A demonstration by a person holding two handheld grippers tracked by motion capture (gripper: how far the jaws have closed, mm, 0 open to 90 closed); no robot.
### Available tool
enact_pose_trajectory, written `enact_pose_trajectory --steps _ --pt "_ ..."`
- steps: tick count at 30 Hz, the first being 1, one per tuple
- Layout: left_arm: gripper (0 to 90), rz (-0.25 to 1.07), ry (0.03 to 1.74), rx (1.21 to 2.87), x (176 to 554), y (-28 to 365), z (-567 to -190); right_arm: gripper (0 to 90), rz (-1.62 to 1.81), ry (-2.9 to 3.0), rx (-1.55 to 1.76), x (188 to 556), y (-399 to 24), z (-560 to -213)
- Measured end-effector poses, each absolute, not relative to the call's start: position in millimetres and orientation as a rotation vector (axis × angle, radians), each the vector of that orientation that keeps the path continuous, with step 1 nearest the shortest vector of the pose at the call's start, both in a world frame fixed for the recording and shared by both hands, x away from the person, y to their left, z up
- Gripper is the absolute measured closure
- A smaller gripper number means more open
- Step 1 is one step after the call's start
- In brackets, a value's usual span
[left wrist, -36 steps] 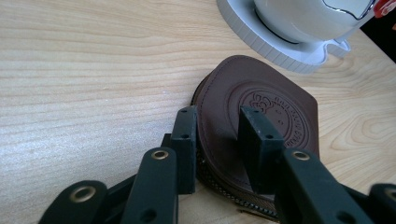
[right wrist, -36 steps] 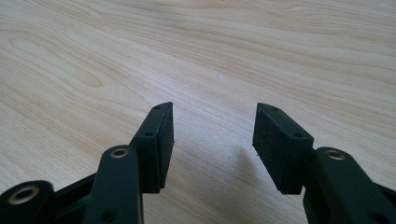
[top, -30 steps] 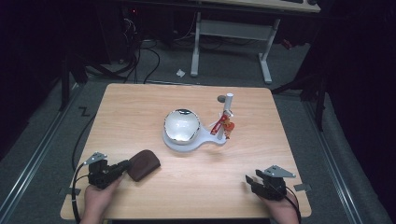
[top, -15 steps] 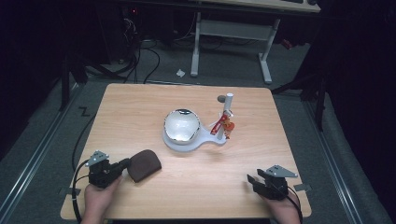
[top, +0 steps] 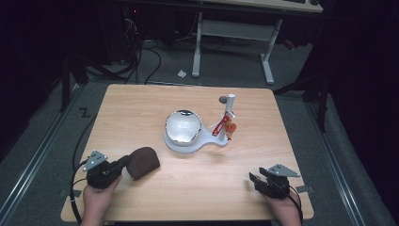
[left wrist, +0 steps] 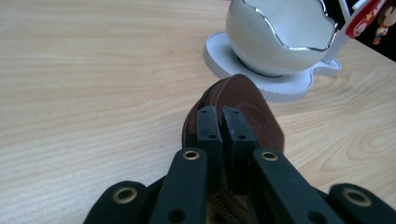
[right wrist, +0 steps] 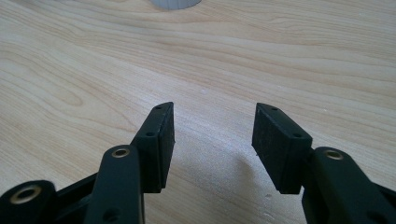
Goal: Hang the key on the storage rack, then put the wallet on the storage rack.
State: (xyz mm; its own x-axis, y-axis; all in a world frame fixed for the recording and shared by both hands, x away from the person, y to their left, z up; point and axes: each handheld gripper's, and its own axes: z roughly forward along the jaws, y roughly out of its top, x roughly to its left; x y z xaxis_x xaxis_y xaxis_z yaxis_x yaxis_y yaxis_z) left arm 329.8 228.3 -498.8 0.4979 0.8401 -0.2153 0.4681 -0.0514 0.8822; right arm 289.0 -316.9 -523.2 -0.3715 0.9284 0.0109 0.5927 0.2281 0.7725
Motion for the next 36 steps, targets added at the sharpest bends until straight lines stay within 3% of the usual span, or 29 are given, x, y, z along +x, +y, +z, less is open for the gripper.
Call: enact_pose_trajectory --steps 13,36 --pt "87.3 0.553 1.043 1.661 320.4 212.5 -480.6 49.4 0.982 2.018 1.381 275.4 -326.3 -520.3" --pt "87.2 0.552 1.010 1.650 325.3 201.6 -472.3 49.8 0.989 1.982 1.410 277.7 -332.3 -519.0"
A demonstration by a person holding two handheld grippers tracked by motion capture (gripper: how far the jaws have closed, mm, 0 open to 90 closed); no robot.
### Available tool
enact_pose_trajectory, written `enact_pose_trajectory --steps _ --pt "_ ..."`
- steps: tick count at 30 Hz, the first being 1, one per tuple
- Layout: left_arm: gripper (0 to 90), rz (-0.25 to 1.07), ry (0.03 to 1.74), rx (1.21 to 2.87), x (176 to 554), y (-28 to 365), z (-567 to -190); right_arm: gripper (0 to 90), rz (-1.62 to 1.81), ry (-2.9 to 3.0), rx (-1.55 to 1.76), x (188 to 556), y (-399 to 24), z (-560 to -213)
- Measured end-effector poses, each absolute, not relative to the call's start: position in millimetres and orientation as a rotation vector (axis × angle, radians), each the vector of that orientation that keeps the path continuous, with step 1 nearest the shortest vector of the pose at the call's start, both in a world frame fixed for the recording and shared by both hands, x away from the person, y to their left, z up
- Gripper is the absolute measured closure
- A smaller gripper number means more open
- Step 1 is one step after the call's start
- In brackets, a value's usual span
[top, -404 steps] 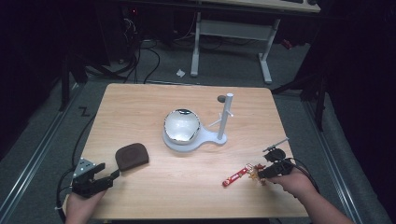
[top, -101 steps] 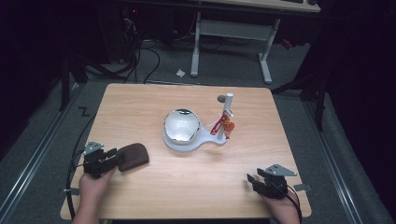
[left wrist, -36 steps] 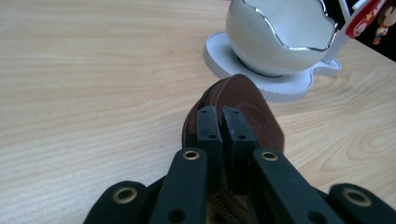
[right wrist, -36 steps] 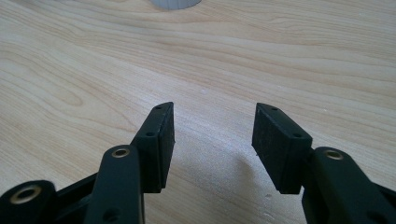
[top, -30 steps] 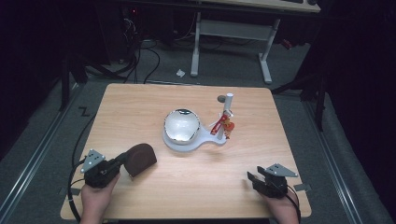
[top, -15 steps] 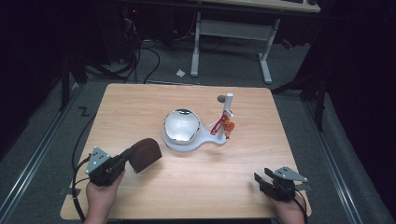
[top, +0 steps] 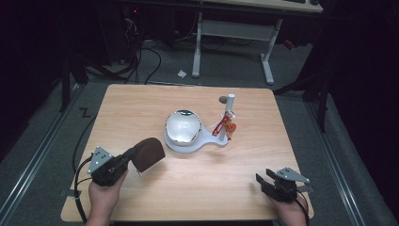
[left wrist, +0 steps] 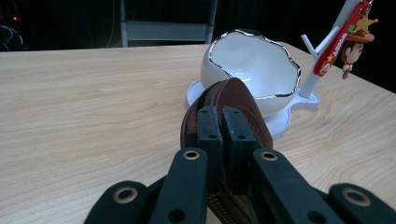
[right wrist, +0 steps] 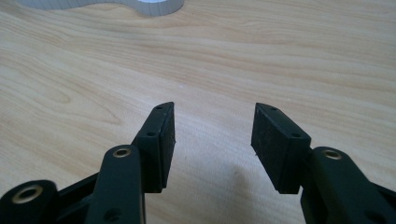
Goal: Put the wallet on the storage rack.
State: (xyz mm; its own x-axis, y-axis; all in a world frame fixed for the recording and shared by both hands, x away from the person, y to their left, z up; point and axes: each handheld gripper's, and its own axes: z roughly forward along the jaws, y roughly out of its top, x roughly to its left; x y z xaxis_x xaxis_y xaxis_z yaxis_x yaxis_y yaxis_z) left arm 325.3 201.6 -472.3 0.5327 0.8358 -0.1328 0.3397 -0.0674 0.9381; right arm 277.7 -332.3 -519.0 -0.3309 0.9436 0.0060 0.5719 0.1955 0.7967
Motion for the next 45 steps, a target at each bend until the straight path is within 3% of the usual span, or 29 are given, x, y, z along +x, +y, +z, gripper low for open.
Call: enact_pose_trajectory --steps 13,26,45 --pt "87.2 0.567 0.978 1.661 325.6 183.8 -445.6 50.5 0.995 2.020 1.356 279.2 -324.3 -518.3" --pt "87.2 0.580 0.974 1.704 360.8 161.9 -414.8 50.6 1.027 2.009 1.373 277.2 -330.7 -516.8" --pt "87.1 0.564 1.012 1.789 402.5 144.3 -408.9 50.6 1.033 2.017 1.372 278.4 -331.8 -516.6"
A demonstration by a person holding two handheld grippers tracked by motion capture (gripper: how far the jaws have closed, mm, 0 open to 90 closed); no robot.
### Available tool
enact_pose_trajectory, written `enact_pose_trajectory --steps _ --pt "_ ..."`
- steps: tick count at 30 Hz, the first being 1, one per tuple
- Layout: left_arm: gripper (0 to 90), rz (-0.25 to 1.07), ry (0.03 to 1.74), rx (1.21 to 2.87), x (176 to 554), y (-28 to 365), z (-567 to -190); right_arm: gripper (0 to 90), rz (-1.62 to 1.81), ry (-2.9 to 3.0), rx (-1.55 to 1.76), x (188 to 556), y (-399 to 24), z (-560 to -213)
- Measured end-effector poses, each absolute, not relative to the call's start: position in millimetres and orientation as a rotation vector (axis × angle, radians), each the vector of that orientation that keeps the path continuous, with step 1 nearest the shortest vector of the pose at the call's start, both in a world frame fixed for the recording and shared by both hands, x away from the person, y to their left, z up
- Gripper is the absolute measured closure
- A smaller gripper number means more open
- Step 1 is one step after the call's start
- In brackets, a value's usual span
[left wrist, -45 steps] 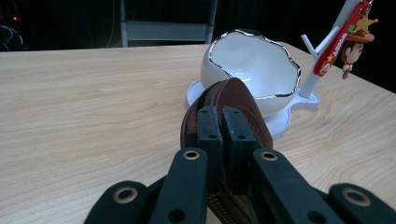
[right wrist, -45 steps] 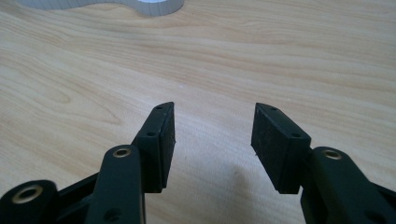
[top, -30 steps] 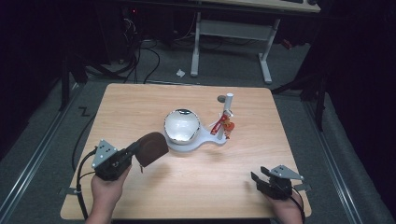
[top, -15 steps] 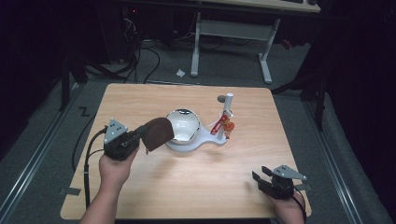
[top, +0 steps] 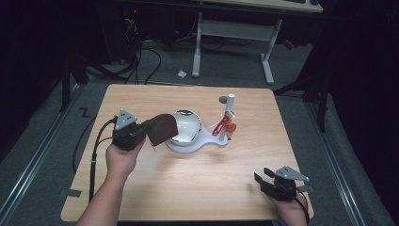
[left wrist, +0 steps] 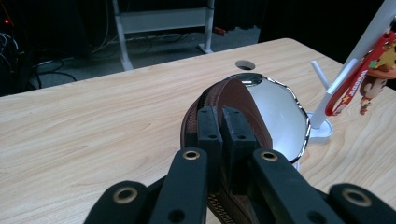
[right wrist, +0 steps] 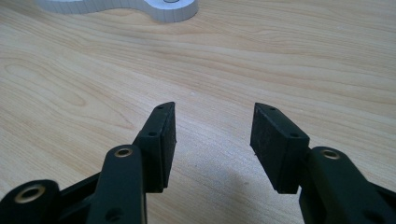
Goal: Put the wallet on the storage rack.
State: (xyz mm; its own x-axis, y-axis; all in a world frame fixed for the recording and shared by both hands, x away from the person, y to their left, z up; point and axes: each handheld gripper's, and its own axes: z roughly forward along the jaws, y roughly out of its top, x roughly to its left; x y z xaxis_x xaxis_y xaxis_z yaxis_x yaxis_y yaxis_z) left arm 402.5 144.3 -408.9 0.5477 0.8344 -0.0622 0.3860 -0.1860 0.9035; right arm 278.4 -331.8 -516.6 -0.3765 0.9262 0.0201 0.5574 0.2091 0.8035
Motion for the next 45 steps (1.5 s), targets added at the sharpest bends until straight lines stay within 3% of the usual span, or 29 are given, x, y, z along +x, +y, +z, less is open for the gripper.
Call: enact_pose_trajectory --steps 14,45 --pt "87.0 0.562 1.013 1.869 419.2 124.0 -411.2 50.7 1.036 2.020 1.372 278.5 -331.9 -516.5" --pt "86.6 0.609 1.097 1.876 446.1 84.0 -415.8 50.7 1.058 2.021 1.360 277.4 -330.9 -514.5"
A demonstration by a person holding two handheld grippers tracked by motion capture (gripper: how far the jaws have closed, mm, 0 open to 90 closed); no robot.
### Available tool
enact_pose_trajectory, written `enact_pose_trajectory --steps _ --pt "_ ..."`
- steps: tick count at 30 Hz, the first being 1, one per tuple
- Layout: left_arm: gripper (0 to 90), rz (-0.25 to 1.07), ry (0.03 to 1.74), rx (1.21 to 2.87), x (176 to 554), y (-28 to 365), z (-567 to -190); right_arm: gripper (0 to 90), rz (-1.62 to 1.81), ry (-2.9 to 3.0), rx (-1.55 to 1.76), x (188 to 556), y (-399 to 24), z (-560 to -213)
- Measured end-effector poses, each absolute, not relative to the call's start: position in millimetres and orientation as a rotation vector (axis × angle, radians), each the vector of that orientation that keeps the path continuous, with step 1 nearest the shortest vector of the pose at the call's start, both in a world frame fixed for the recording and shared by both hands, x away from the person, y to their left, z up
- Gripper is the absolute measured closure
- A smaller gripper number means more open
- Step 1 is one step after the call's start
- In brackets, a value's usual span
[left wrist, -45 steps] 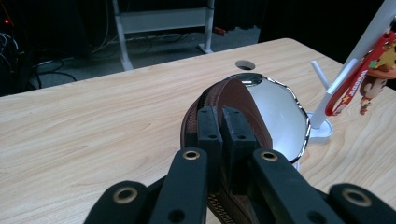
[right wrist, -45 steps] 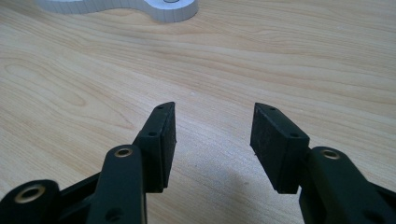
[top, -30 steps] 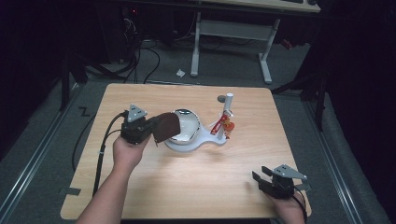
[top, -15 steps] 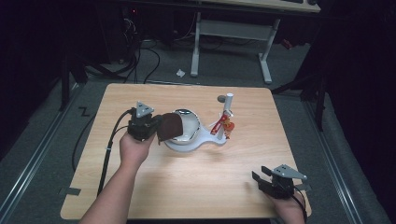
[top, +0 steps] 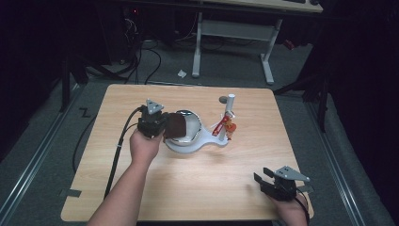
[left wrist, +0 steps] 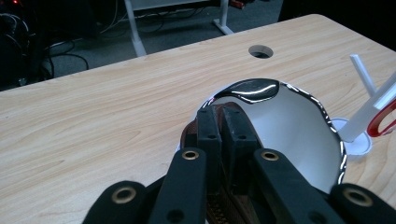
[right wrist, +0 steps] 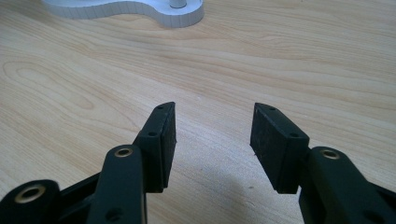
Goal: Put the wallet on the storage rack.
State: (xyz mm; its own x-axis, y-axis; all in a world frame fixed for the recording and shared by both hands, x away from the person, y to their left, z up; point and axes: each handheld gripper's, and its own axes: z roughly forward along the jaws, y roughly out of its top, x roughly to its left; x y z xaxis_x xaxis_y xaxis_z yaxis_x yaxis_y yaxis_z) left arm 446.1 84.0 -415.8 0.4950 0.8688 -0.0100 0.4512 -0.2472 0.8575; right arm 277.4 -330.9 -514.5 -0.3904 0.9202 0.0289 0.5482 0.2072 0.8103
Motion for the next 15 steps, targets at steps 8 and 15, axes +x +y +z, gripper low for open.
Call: enact_pose_trajectory --steps 8,15 --pt "86.4 0.637 1.102 1.882 443.3 77.5 -413.1 50.8 1.059 2.031 1.345 278.4 -329.6 -515.0" --pt "86.2 0.638 1.118 1.895 446.7 68.2 -416.5 50.8 1.060 2.033 1.355 278.7 -329.2 -516.1"
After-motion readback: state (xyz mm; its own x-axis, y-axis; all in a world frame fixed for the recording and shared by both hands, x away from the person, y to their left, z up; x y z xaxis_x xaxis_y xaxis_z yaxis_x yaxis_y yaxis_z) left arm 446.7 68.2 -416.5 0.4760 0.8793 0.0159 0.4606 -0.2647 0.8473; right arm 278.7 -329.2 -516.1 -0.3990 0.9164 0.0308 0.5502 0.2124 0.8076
